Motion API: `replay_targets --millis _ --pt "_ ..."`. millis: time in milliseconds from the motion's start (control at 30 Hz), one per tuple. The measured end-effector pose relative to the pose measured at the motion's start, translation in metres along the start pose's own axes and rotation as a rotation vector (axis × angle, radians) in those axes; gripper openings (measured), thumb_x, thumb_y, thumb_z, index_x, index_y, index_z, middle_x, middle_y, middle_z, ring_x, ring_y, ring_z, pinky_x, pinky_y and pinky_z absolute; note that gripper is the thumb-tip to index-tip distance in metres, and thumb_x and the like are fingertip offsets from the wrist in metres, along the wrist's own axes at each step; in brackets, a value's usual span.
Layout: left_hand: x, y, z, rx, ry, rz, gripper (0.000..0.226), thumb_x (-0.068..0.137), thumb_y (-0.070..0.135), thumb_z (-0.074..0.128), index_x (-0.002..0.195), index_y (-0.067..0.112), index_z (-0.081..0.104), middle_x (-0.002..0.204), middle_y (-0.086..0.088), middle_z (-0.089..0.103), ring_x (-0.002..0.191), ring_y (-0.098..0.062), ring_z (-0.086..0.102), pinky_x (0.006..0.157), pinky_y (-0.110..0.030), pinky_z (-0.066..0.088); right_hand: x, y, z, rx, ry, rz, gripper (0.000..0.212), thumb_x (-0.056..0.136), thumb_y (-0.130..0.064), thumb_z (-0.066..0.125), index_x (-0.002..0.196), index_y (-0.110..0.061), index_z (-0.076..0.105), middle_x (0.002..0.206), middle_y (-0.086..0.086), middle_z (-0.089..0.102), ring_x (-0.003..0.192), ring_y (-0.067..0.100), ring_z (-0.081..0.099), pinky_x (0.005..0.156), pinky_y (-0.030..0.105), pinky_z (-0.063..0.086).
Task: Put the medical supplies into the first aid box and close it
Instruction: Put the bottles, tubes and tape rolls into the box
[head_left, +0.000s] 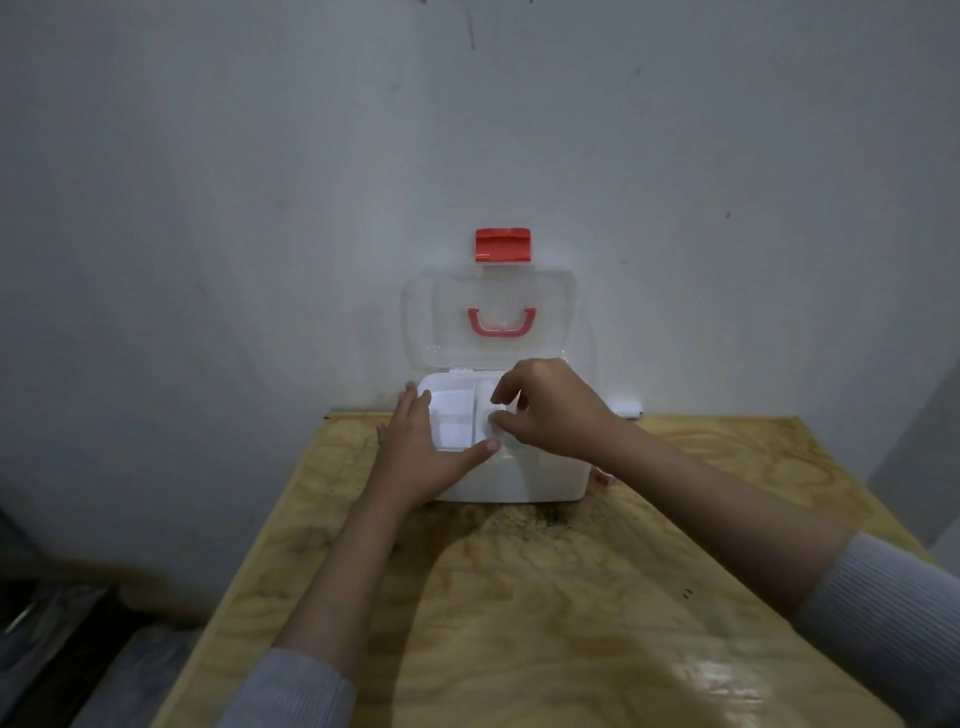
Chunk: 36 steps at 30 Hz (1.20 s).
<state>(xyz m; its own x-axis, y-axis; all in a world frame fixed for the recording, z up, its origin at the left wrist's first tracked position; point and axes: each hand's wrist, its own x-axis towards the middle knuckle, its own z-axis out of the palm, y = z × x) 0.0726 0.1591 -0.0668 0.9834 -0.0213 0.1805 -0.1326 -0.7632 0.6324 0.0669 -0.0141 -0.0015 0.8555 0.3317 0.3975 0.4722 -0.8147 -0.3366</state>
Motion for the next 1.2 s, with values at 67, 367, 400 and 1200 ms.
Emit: replay_targets --millis 67,367,400,1200 --pt "0.0 0.0 0.001 0.007 0.003 0.0 0.112 0.062 0.076 0.059 0.149 0.021 0.016 0.161 0.001 0.004 0.147 -0.02 0.008 0.117 -0.052 0.004 -0.002 0.002 -0.003 0.047 0.005 0.028 0.024 0.078 -0.024 0.07 0.098 -0.01 0.072 0.097 0.005 0.072 0.075 0.012 0.061 0.072 0.025 0.051" --pt "-0.003 0.0 -0.002 -0.017 -0.011 0.006 0.113 0.062 0.076 0.06 0.15 0.019 0.017 0.161 0.004 0.001 0.147 -0.015 0.004 0.118 -0.048 0.001 -0.021 0.069 -0.023 0.13 0.237 0.244 0.013 0.079 -0.019 0.07 0.089 -0.012 0.073 0.087 0.001 0.073 0.067 0.011 0.064 0.063 0.02 0.049" --pt "-0.003 0.0 -0.002 -0.017 -0.013 0.004 0.113 0.062 0.076 0.06 0.15 0.019 0.018 0.161 0.004 0.001 0.147 -0.015 0.003 0.118 -0.048 0.001 -0.024 0.082 -0.024 0.134 0.265 0.292 0.012 0.079 -0.017 0.069 0.089 -0.011 0.073 0.086 0.003 0.074 0.064 0.009 0.063 0.062 0.018 0.046" --pt "-0.002 -0.001 0.002 -0.083 0.052 -0.047 0.107 0.056 0.071 0.069 0.145 0.03 0.027 0.159 0.01 0.01 0.144 -0.018 0.019 0.111 -0.045 0.028 -0.019 0.193 0.029 -0.046 0.127 0.506 0.015 0.08 -0.004 0.059 0.091 -0.003 0.069 0.1 0.014 0.063 0.088 0.027 0.058 0.073 0.03 0.042"
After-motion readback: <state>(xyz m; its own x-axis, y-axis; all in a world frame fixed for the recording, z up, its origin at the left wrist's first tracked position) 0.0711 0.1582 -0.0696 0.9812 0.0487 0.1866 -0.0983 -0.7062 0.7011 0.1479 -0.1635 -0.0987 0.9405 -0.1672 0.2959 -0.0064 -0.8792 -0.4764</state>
